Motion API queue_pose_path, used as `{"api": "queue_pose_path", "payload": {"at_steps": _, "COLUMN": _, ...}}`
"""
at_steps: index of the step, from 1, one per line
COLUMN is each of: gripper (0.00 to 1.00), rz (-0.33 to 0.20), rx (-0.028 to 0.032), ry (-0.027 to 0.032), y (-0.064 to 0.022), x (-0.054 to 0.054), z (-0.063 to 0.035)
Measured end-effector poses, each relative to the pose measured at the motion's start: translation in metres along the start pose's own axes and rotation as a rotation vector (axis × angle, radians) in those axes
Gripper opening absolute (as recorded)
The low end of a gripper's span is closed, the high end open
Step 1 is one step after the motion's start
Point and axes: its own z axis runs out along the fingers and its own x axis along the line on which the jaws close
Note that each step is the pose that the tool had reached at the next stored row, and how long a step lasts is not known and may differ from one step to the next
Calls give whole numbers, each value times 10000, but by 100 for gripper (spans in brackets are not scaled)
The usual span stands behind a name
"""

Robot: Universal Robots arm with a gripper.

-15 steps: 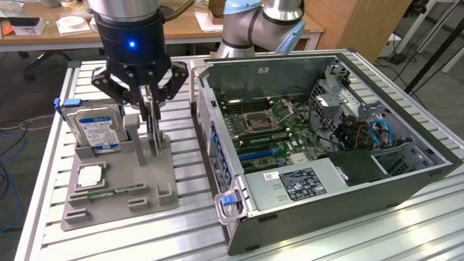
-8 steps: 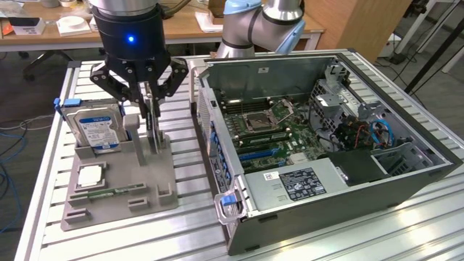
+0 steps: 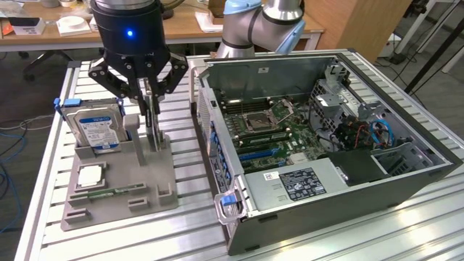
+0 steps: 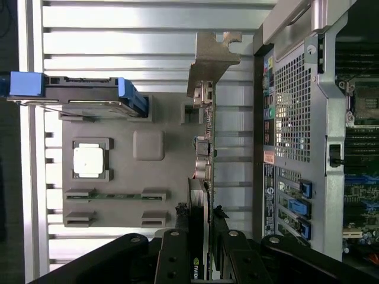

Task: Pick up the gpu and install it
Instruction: 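Pick up the gpu and move the gpu toward the slot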

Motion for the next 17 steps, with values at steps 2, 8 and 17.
{"api": "queue_pose_path", "payload": {"at_steps": 2, "gripper": 26, "rz": -1, "rx": 0, "ry": 1, "y": 0, "x": 0, "z": -16}}
{"api": "queue_pose_path", "payload": {"at_steps": 8, "gripper": 26, "rz": 0, "rx": 0, "ry": 0, "y": 2, "x": -1, "z": -55}}
{"api": "queue_pose_path", "payload": {"at_steps": 17, "gripper": 26, "rz": 0, "rx": 0, "ry": 1, "y": 5, "x": -2, "z": -111}}
